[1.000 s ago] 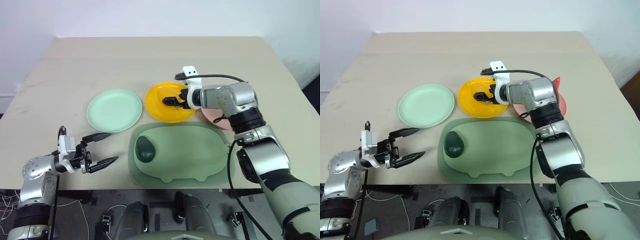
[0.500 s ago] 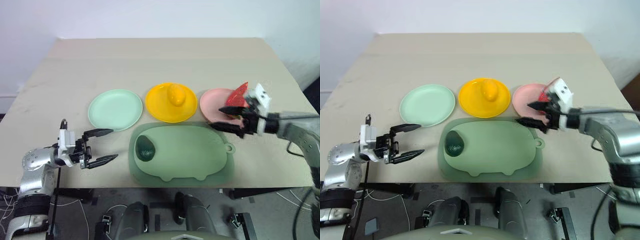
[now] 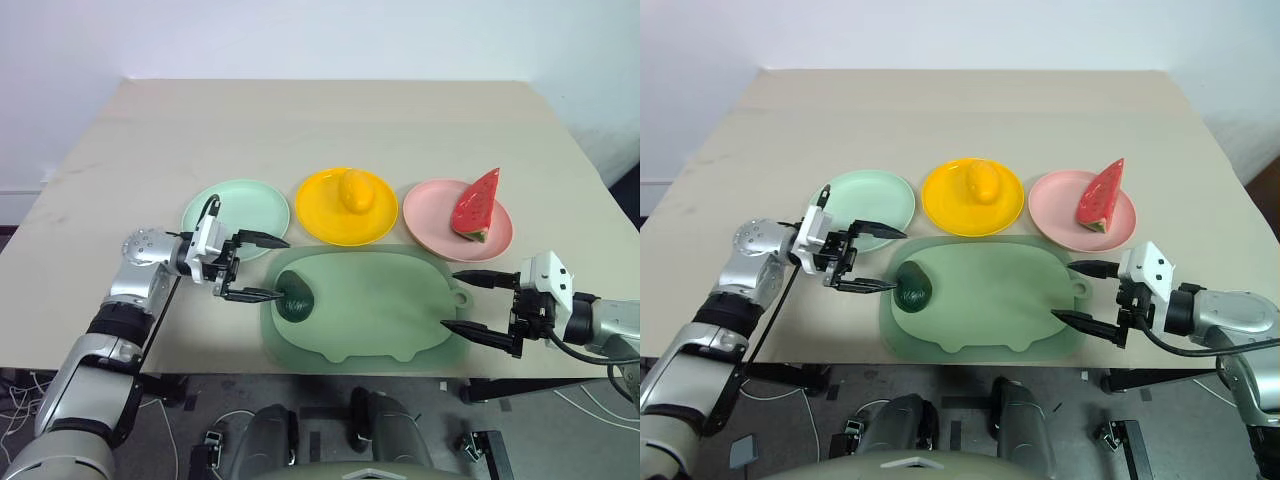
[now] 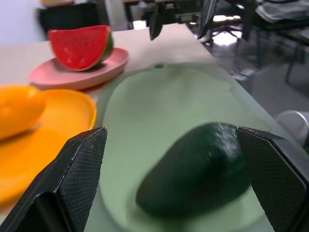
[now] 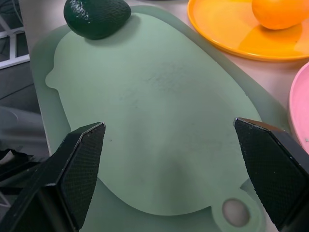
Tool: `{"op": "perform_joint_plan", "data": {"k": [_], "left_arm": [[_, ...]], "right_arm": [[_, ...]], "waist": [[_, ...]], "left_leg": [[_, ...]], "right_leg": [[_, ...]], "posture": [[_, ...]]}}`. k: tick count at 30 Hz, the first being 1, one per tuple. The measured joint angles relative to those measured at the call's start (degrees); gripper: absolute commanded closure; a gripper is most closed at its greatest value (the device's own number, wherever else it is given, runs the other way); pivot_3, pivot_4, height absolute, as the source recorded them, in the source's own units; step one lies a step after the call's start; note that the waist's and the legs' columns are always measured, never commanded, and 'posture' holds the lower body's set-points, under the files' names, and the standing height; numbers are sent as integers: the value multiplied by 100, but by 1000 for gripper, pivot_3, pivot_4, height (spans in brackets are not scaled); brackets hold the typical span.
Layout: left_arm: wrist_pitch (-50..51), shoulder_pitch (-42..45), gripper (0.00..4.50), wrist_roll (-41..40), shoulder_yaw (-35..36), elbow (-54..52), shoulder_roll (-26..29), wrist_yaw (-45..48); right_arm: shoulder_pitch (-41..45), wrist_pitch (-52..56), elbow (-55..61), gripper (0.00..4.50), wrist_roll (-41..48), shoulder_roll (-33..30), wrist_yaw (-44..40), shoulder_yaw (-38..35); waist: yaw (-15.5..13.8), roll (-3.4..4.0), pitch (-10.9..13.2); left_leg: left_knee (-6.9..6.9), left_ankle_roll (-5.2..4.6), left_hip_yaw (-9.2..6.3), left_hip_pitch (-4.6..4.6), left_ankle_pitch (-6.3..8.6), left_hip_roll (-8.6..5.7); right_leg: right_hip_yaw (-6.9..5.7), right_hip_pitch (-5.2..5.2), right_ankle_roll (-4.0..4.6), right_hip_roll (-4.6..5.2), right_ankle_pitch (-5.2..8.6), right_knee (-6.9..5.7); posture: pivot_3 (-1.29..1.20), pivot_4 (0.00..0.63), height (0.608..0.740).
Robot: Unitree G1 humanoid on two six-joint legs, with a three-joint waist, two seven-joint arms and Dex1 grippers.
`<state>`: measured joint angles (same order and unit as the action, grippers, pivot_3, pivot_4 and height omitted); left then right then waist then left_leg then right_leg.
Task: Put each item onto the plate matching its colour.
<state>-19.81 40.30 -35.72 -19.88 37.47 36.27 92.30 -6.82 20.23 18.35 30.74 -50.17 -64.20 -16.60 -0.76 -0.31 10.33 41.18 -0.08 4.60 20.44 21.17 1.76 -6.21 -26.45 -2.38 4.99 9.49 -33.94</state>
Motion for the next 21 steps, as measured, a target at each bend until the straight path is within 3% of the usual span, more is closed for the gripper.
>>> {"op": "perform_joint_plan", "data": {"k": [11, 21], "left_arm": [[-192, 599, 0, -893, -1891, 349, 74, -1], [-257, 573, 0, -1293, -2493, 90, 265, 1]], "right_arm": [[-741, 164, 550, 22, -76, 130, 631, -131], [-820, 315, 678, 22, -70, 140, 827, -204]], "waist": [[-1, -11, 6], [-9, -16, 9]], "left_leg": [[1, -3, -2, 1, 1, -2], [4, -5, -3, 2, 2, -3]], "right_leg": [[4, -1, 1, 0, 1, 0], [6, 0, 0, 1, 2, 1]], "posture": [[0, 150, 733], [0, 150, 733]]}}
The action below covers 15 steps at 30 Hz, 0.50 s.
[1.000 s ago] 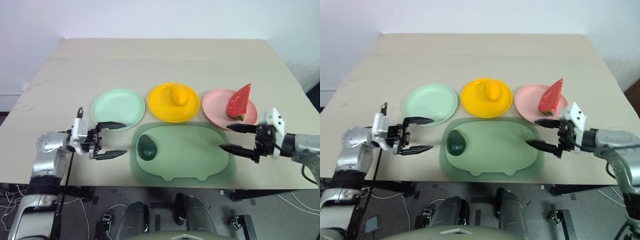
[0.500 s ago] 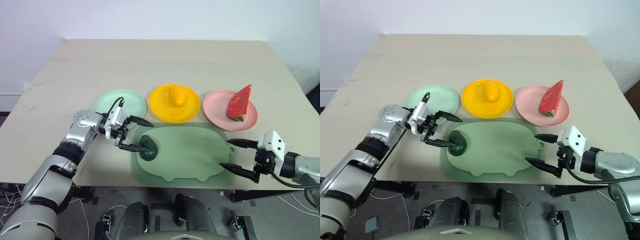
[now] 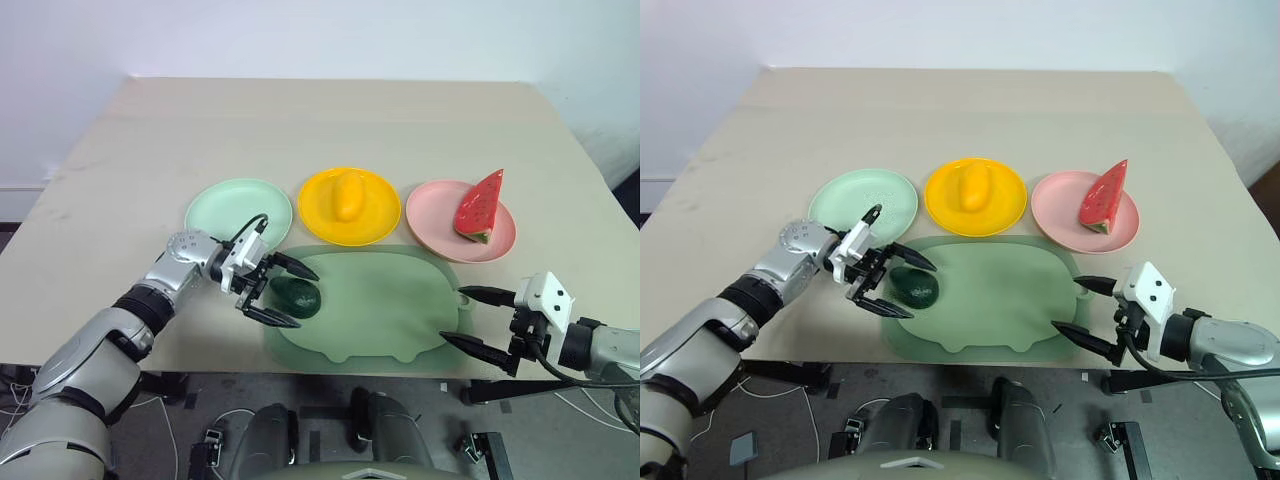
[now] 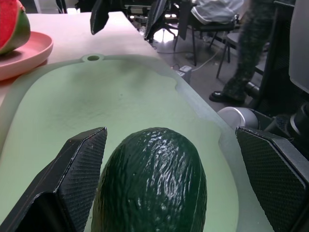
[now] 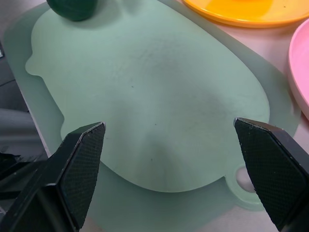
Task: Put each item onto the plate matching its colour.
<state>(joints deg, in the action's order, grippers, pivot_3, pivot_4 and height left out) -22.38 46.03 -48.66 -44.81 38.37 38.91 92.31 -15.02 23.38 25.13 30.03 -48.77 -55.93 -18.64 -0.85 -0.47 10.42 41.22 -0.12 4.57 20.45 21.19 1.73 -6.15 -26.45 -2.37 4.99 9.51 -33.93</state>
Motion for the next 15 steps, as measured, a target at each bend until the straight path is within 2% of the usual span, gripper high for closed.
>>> {"op": "perform_joint_plan", "data": {"k": [11, 15], "left_arm": [[-77, -376, 0, 322, 175, -89, 10, 0], [-94, -411, 0, 511, 413, -48, -60, 0]], "right_arm": [[342, 119, -31, 22, -3, -6, -18, 53], [292, -180, -53, 22, -118, -9, -258, 178]], "waist": [[-2, -1, 1], [-15, -2, 1]], "left_leg": [[0, 0, -1, 0, 0, 0], [2, -2, 0, 0, 1, -1]], "right_leg": [[1, 0, 0, -1, 0, 0], [1, 1, 0, 0, 0, 0]], "posture": [[0, 150, 733], [0, 150, 733]]}}
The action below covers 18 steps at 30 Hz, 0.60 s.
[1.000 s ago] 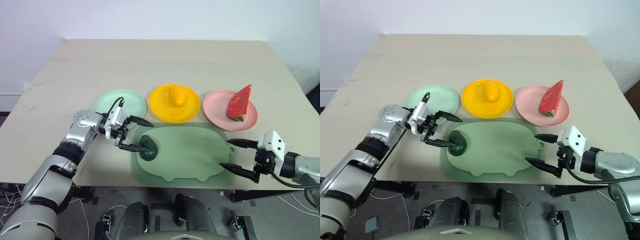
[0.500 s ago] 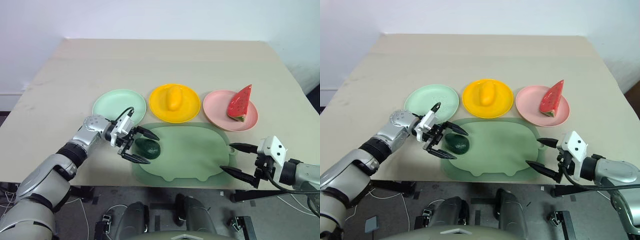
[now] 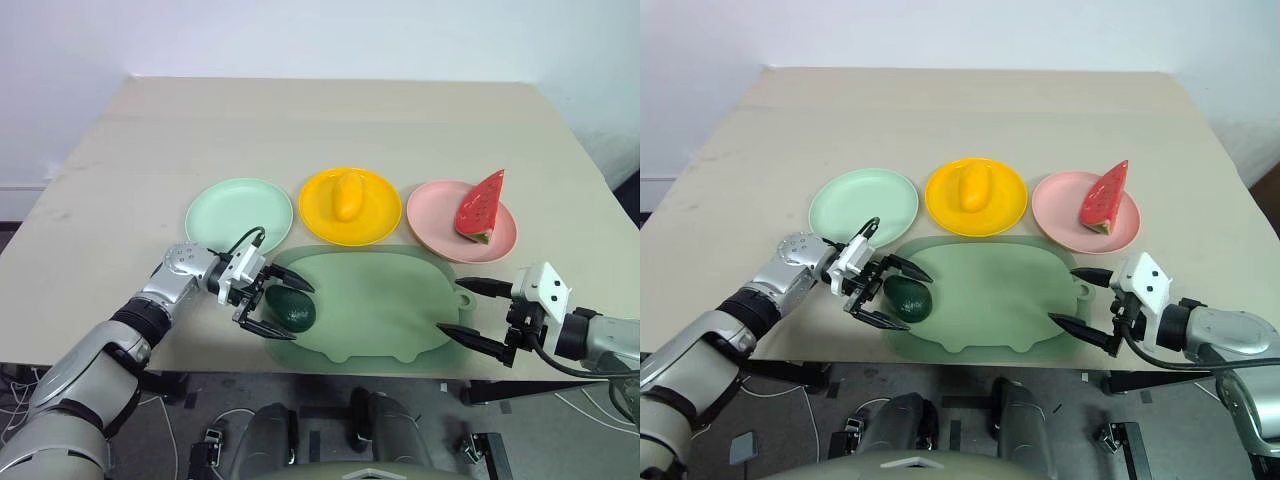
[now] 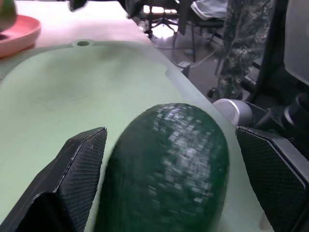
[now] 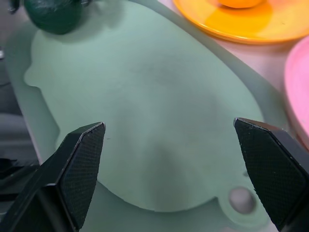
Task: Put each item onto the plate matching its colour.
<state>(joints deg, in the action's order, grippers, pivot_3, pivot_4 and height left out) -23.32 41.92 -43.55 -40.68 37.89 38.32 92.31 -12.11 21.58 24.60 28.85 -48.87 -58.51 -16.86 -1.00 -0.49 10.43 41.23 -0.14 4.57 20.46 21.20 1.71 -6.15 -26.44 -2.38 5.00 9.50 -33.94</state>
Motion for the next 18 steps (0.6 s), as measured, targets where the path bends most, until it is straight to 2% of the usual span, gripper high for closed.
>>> {"op": "perform_joint_plan", "data": {"k": [6, 18], "left_arm": [[-1, -83, 0, 214, 300, 26, -108, 0], [-94, -184, 0, 678, 384, 179, -247, 0]], "right_arm": [[-70, -468, -8, 22, -52, 15, -372, 20], [198, -496, -21, 22, -48, 48, -361, 67]], "waist": [[15, -1, 0], [7, 0, 0]], "left_leg": [[0, 0, 1, -2, 0, 0], [2, 0, 1, -1, 0, 0]], "right_leg": [[0, 0, 0, -1, 0, -2], [0, 1, 0, 0, -1, -2]], "posture": [[0, 150, 733], [0, 150, 733]]}}
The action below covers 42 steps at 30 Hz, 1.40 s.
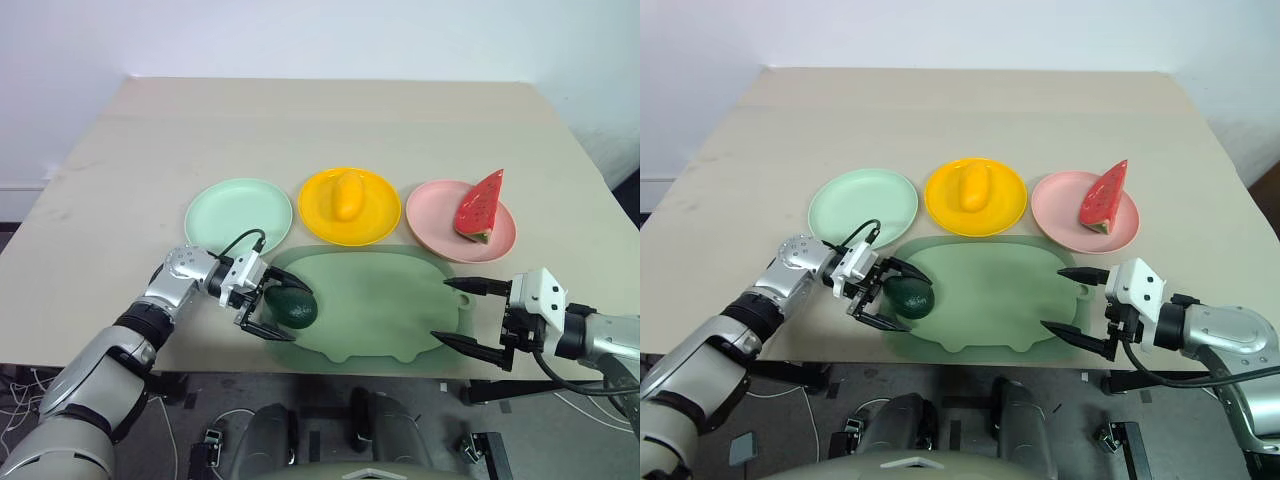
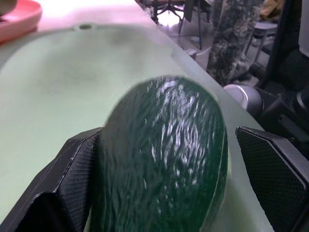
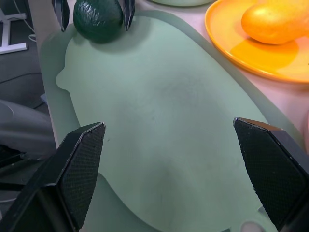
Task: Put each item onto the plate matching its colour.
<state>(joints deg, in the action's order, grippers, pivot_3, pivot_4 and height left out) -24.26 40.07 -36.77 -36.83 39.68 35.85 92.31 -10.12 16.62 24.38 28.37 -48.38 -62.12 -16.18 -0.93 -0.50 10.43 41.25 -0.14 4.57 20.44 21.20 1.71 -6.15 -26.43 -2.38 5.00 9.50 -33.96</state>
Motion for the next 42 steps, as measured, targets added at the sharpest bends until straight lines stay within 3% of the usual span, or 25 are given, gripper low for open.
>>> {"op": "perform_joint_plan", "data": {"k": [1, 4, 6, 7, 14, 18, 25, 35, 39, 42], "left_arm": [[0, -1, 0, 8, 8, 7, -14, 0], [-20, -2, 551, 59, 79, 54, -60, 0], [-35, -9, 1205, 116, 176, 103, -110, 0], [-40, -18, 1290, 126, 217, 116, -127, 0], [29, -124, 1290, 167, 497, 142, -181, 1], [256, 78, 1290, 254, 1141, 575, -365, -35], [498, 1099, 1290, 803, 2642, 1857, -242, -1358], [479, 940, 1290, 1879, 3202, 2663, -231, -2397], [506, 941, 22, 2157, 3380, 2749, -234, -2774], [531, 941, 22, 2309, 3486, 2768, -237, -2878]], "right_arm": [[0, 3, 0, 22, 0, 1, 4, 0], [0, 12, 0, 0, 0, 9, 29, 11], [2, 19, 0, 0, 0, 13, 42, 24], [6, 28, 0, 0, 0, 13, 48, 30], [21, 40, 0, 0, -2, 14, 59, 105], [57, 46, -1, 0, 0, 15, 64, 162], [257, 70, -120, 0, 12, 15, 43, 233], [607, 157, -223, 0, 37, 32, -24, 460], [614, 157, -235, 0, 67, 43, -52, 464], [628, 158, -241, 0, 71, 53, -60, 468]], "waist": [[1, 0, 0], [6, 0, 0], [6, 0, 0], [6, 0, 0], [6, 0, 0], [1, -6, 3], [30, -13, 3], [6, -22, 8], [15, -22, 8], [16, -22, 8]], "left_leg": [[0, 0, 0, 0, 0, 0], [0, 0, 0, -2, 0, 0], [0, 0, 0, -1, 0, 0], [0, 0, 1, -1, 0, 0], [0, 0, 0, -2, 0, 0], [4, 0, -1, 2, 0, 0], [-3, -4, 4, -10, 2, -2], [3, -3, 13, -4, 1, -3], [2, -2, 16, -6, 1, -3], [3, -2, 17, -6, 1, -3]], "right_leg": [[0, 0, 0, 0, 0, 0], [0, 0, 0, 0, 0, -1], [0, 0, 0, 0, 0, -1], [0, 0, 0, 0, 0, -1], [0, 0, 0, 0, 0, -2], [-3, 0, 0, -1, -1, -4], [-3, 6, -2, -1, -2, -5], [-9, 7, -2, 3, -3, -7], [-9, 7, -2, 2, -3, -10], [-10, 6, -2, 2, -3, -12]], "posture": [[0, 150, 733], [0, 150, 733], [0, 150, 733], [0, 150, 733], [0, 150, 733], [0, 150, 733], [0, 150, 733], [0, 150, 733], [0, 150, 733], [0, 150, 733]]}}
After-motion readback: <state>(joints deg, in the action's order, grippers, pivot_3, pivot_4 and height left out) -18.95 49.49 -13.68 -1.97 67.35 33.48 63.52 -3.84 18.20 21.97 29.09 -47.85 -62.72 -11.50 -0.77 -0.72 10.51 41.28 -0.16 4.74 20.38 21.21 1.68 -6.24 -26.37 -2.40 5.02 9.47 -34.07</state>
